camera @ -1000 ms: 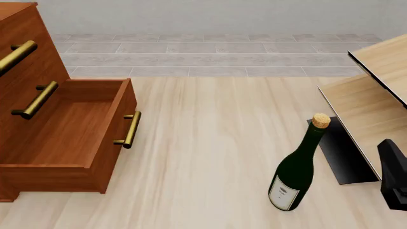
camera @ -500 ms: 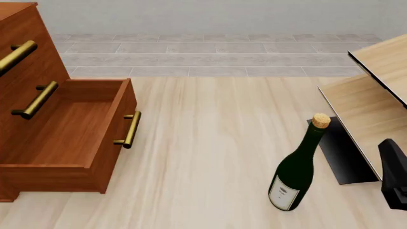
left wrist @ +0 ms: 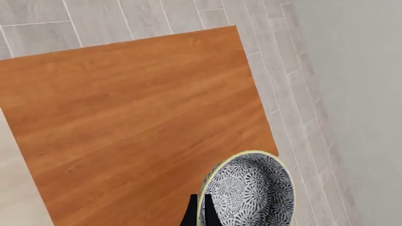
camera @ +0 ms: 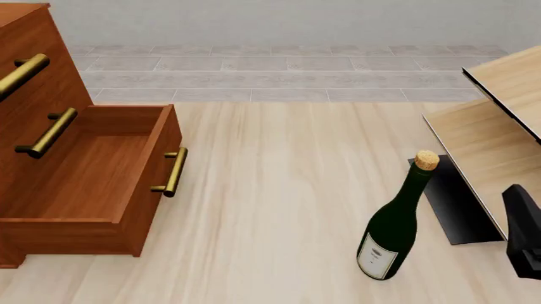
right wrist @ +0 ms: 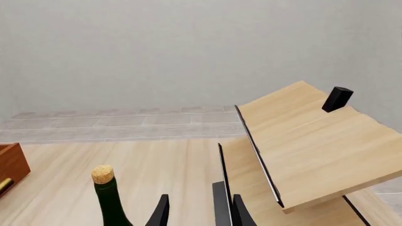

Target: Put the bowl on top of the cabinet.

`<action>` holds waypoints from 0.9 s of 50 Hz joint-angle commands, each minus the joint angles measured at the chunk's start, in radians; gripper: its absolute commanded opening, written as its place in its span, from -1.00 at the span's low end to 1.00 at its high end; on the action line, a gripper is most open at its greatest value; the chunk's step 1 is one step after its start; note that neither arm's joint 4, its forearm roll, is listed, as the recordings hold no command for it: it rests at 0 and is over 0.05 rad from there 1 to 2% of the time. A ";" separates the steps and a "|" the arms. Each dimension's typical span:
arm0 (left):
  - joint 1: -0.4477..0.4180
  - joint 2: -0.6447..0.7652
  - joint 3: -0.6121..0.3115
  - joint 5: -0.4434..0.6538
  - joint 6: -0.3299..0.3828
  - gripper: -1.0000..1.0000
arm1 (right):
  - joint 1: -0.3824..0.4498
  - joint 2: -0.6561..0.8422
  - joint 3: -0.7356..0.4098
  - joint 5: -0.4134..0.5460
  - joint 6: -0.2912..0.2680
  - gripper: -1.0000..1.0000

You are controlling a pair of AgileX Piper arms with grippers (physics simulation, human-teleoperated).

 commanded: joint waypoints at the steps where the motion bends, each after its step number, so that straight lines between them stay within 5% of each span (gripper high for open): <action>1: 0.004 0.020 0.020 0.000 -0.025 -1.00 | 0.002 0.000 -0.001 0.004 -0.002 1.00; 45: 0.071 0.073 0.062 0.000 0.037 -1.00 | -0.001 0.000 0.000 0.001 0.001 1.00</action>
